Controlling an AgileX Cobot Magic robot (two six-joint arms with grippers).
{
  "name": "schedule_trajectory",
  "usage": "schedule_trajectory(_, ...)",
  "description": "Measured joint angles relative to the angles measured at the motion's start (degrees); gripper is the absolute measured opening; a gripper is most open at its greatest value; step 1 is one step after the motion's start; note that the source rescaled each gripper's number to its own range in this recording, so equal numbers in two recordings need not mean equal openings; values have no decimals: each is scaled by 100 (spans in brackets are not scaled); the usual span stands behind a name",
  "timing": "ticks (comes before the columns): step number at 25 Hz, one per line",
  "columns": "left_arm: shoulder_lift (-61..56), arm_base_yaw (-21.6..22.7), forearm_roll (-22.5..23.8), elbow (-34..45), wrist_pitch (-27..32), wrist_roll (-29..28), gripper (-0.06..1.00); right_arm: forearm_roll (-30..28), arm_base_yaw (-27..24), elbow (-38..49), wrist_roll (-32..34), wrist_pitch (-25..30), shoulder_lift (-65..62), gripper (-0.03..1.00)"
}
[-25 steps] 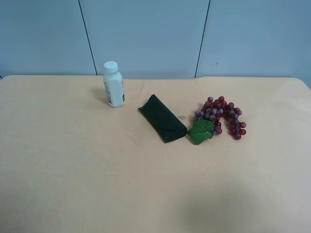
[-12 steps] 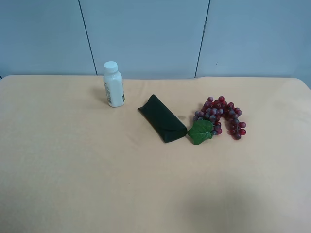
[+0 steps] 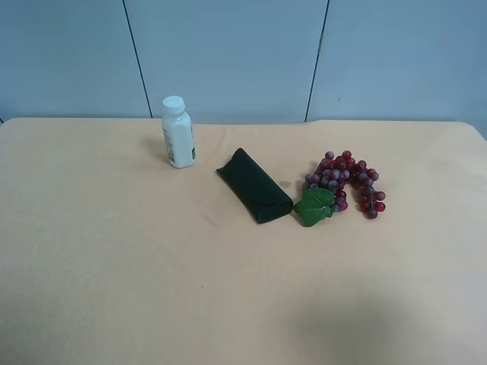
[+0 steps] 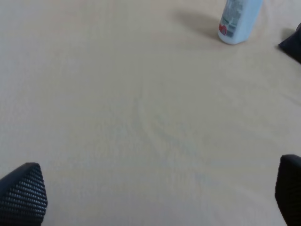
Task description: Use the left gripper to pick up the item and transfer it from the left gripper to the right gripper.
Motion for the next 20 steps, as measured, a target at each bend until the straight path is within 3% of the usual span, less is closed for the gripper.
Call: schedule_trajectory(20,0,0,0,0,0,0,100,0,0,0,17,0,0,100)
